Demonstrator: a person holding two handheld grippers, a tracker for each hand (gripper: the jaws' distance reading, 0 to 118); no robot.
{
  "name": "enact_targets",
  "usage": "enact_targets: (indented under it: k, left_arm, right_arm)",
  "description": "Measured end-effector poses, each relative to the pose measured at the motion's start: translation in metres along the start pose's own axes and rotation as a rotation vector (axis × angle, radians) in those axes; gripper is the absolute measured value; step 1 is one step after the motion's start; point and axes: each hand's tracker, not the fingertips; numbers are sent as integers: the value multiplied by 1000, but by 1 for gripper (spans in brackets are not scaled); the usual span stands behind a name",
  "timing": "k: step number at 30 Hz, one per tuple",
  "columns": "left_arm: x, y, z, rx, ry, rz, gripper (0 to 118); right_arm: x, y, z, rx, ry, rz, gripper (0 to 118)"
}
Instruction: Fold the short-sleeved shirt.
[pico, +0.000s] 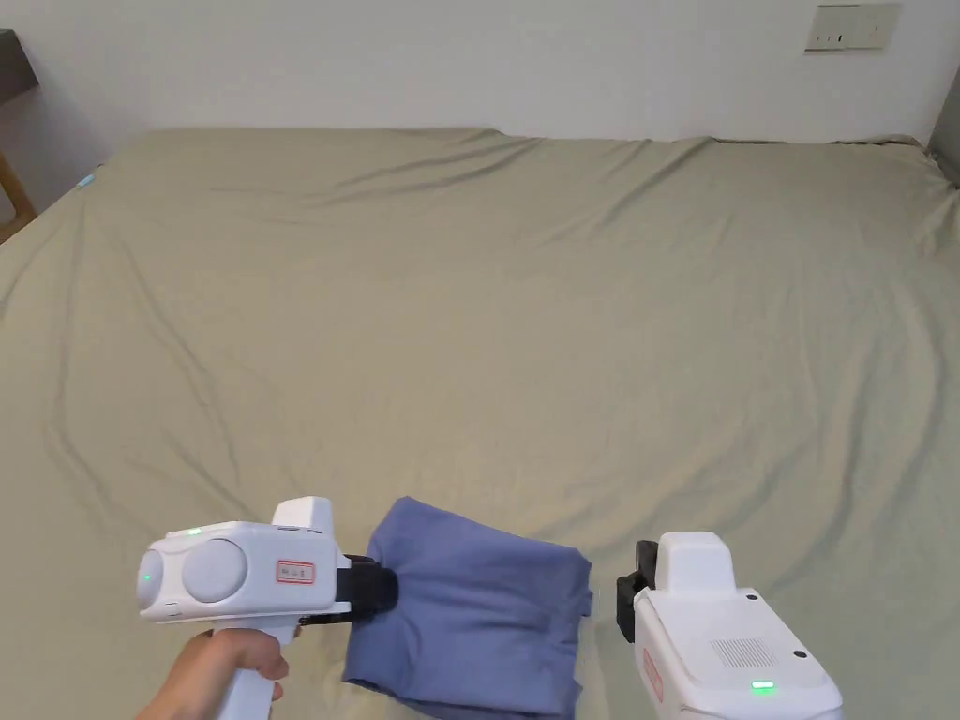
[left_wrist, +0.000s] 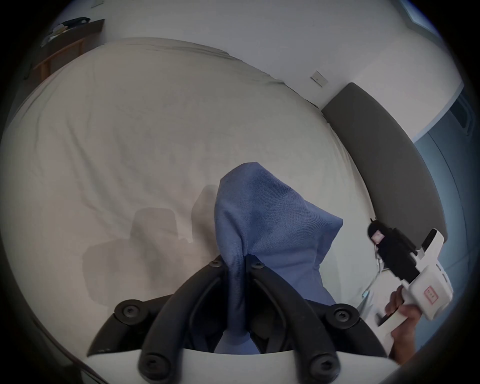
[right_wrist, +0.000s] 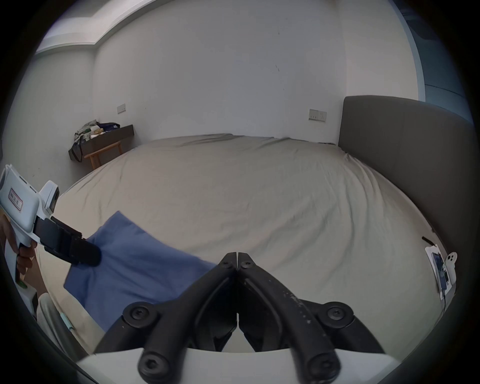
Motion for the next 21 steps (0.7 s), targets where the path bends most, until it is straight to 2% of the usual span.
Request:
enact_targets:
  k: [3, 6, 11, 17, 21]
  left_arm:
    - [-36, 12, 28, 45, 118, -31, 10]
    - [-77, 26, 58, 83, 203, -7, 10]
    - [-143, 47, 98, 116, 425, -2, 10]
    - [-211, 72, 117, 79, 678, -28, 10]
    - [-239, 83, 119, 54, 763, -46, 10]
  right_arm:
    - [-2, 8, 2, 20, -5, 15, 1]
    - [-4, 15, 3, 38, -7, 19, 1]
    - [-10, 30, 3, 66, -7, 9, 1]
    - [-17, 47, -2, 93, -8, 37, 1]
    - [-21, 57, -4, 105, -9, 42, 1]
